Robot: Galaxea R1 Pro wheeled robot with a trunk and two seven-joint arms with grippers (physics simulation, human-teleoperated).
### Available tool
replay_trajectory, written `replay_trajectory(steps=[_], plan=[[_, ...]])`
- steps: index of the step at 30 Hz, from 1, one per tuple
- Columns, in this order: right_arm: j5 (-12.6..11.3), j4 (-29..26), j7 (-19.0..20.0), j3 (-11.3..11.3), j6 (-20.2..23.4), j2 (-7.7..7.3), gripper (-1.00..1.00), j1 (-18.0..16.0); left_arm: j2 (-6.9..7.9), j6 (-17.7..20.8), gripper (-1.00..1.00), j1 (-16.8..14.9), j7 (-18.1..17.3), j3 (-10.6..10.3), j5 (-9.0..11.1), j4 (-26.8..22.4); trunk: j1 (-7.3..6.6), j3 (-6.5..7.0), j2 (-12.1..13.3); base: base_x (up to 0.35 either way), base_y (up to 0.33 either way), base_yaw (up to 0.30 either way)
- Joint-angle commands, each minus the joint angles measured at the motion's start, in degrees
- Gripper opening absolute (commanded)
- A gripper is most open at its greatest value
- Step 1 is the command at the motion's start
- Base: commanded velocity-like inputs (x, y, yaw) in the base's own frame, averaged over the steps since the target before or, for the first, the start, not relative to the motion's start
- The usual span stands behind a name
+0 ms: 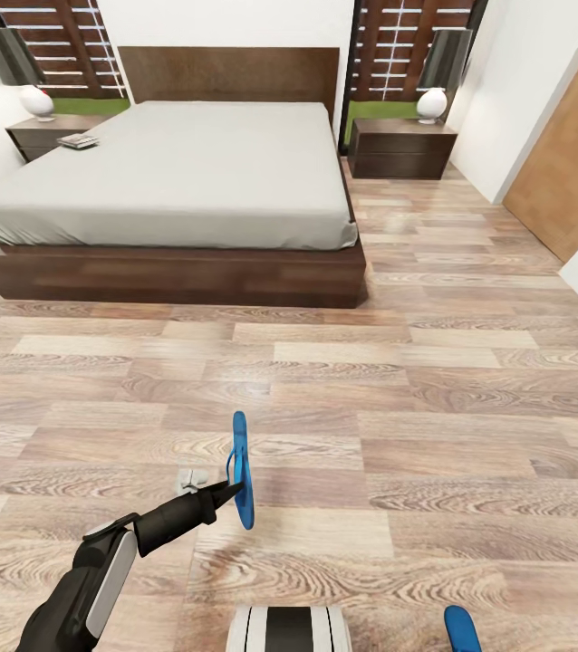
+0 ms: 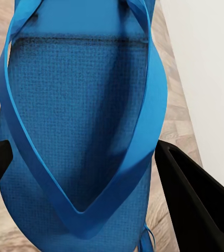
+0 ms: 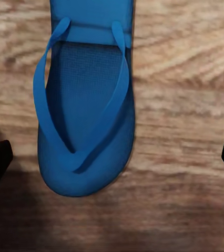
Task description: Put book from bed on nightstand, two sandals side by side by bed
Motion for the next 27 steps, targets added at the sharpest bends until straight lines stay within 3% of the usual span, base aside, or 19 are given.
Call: replay_trajectory(steps=[1,20,27], plan=[[0.3,0.0,0.2,-0.5,-0.2,-0.02,1.0,0.0,0.0,0.4,-1.0,0.0,-0.1,0.0,0.3,0.0,-0.01,-0.04,0.0,0.0,0.0,0.0],[0.3,-5.5,0.2,-0.5,-0.2,-0.02,1.0,0.0,0.0,0.4,-1.0,0.0,-0.1,0.0,0.3,0.0,-0.01,-0.04,0.0,0.0,0.0,0.0],[0.3,-6.3,0.2,-0.5,-0.2,-0.02,1.0,0.0,0.0,0.4,-1.0,0.0,0.0,0.0,0.3,0.0,0.17,-1.59,-0.1,0.0,0.0,0.0]])
